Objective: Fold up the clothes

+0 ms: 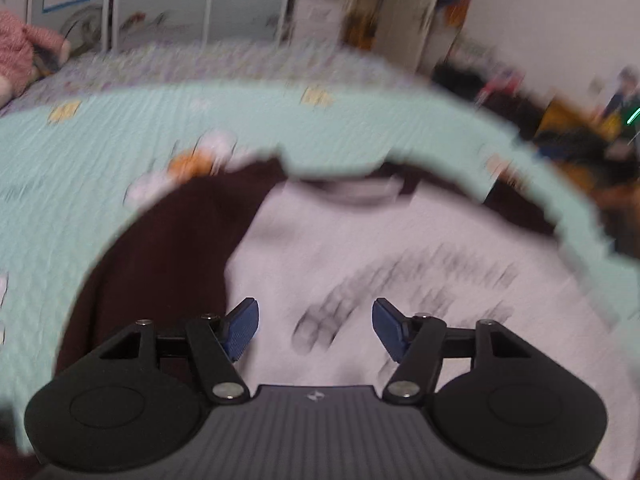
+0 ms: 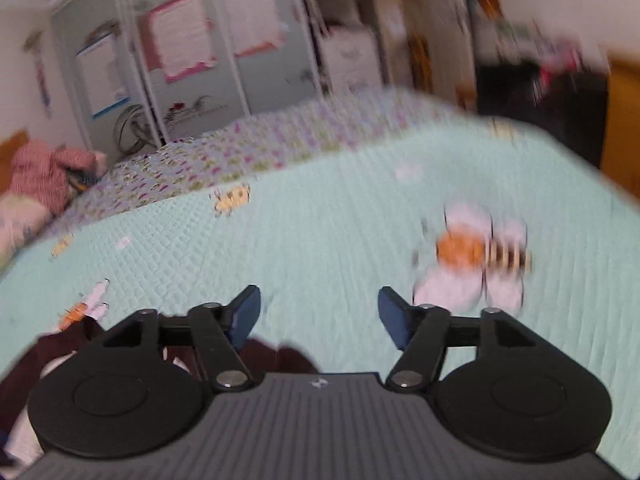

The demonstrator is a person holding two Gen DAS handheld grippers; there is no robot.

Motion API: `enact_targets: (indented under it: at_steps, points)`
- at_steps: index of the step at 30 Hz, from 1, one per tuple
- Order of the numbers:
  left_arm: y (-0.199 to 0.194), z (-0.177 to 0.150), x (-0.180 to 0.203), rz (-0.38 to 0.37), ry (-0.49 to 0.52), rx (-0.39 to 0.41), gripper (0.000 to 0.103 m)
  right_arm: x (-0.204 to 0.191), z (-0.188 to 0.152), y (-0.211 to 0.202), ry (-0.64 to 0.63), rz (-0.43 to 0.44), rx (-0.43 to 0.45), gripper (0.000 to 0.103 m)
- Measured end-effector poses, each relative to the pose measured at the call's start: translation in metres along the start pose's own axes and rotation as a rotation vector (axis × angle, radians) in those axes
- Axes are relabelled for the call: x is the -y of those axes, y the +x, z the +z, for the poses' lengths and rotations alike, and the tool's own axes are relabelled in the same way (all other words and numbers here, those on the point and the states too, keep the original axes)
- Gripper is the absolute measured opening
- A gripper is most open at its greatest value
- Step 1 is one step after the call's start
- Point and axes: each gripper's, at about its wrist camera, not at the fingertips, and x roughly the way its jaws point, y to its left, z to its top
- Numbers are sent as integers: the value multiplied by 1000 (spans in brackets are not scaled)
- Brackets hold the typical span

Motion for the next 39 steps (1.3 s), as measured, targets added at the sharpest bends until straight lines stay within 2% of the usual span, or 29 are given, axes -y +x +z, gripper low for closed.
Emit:
enact_targets:
  at_steps: [3,5,7,10,11,12,14,18,21,25,28,29,30,31,32,34,36,39]
  points:
    - [9,34,-10,63,25,56,71,-12,3,28,-55,142,-81,70]
    - [32,59,-29,110,15,52,72,-19,-2,48,-84,204,-152,70]
    - [63,83,-52,151,6,29,71,-27,-8,64,-123,221,-210,70]
    - [105,112,-76,209,35,-18,67,-26,-14,86,-101,228,-266,70]
    - [115,118,-82,204,28,-36,67,-23,-15,92,-82,229,-272,70]
    - [122,121,-89,163,13,-59,67,-20,-16,97,-64,229,-277,71]
    - [134,123,-99,114,-6,-98,67,-16,-16,107,-30,275,-312,71]
    - [153,115,-103,91,18,-141,67,-20,-20,113,-50,330,-367,71]
    - [165,111,-107,46,-2,-151,67,-19,-18,116,-42,379,-368,74]
    - [181,111,-113,39,16,-177,67,-21,-14,123,-57,418,-383,74]
    - [188,109,-118,19,8,-207,66,-28,-14,129,-124,429,-423,74]
    - [188,107,-118,17,19,-211,66,-31,-15,128,-151,438,-432,73]
    - [188,106,-116,16,38,-217,64,-34,-15,127,-171,453,-441,61]
    - [188,104,-114,15,58,-222,59,-37,-16,123,-191,452,-438,48]
    - [186,103,-110,12,82,-225,47,-41,-17,118,-212,446,-432,44]
    - [183,101,-101,12,119,-225,35,-51,-22,105,-273,424,-399,27]
    - [180,97,-90,53,165,-215,36,-81,-41,74,-487,310,-246,26]
    - [181,90,-81,105,203,-197,37,-122,-84,30,-835,193,-54,35]
